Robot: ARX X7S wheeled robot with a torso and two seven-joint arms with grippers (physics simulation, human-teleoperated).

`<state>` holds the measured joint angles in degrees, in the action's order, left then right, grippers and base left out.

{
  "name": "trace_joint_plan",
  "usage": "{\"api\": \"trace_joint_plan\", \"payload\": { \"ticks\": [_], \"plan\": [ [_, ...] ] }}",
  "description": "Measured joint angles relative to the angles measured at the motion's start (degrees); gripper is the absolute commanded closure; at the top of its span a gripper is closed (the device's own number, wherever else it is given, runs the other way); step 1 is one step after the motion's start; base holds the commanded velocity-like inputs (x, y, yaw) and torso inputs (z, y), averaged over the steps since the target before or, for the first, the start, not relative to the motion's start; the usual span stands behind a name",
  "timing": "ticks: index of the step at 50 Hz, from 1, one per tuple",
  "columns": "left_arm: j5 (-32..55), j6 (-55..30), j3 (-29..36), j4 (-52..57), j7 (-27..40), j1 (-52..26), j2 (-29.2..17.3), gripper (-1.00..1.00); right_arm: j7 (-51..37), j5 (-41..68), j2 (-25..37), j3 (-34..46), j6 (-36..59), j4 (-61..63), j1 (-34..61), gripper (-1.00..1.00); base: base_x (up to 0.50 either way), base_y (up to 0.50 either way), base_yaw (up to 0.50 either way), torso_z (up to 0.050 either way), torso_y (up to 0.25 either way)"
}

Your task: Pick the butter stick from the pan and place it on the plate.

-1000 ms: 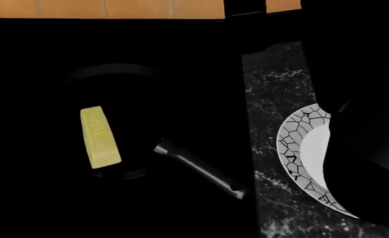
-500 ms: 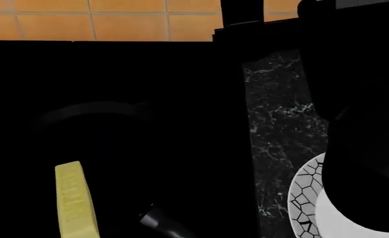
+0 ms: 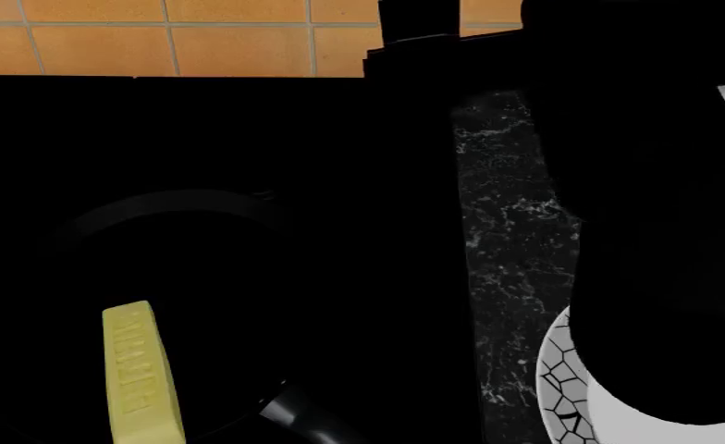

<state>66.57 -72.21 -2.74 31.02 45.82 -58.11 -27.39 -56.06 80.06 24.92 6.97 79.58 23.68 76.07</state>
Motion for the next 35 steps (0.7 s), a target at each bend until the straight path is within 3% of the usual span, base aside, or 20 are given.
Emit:
{"api": "trace_joint_plan", "payload": {
  "ticks": [17, 35],
  "plan": [
    [1.17, 0.45, 0.36, -0.02, 1.21, 0.06, -0.50, -1.00, -7.05, 6.27, -10.29, 4.86, 0.02, -8.21, 2.79, -1.00, 0.00, 0.00, 0.00, 0.000, 0.000],
    [0.43, 1.99, 0.91, -0.59, 0.78, 0.81, -1.38, -1.00, -8.64, 8.35, -20.49, 12.20, -4.06, -12.69, -1.77, -1.00, 0.00, 0.00, 0.00, 0.000, 0.000]
  ]
}}
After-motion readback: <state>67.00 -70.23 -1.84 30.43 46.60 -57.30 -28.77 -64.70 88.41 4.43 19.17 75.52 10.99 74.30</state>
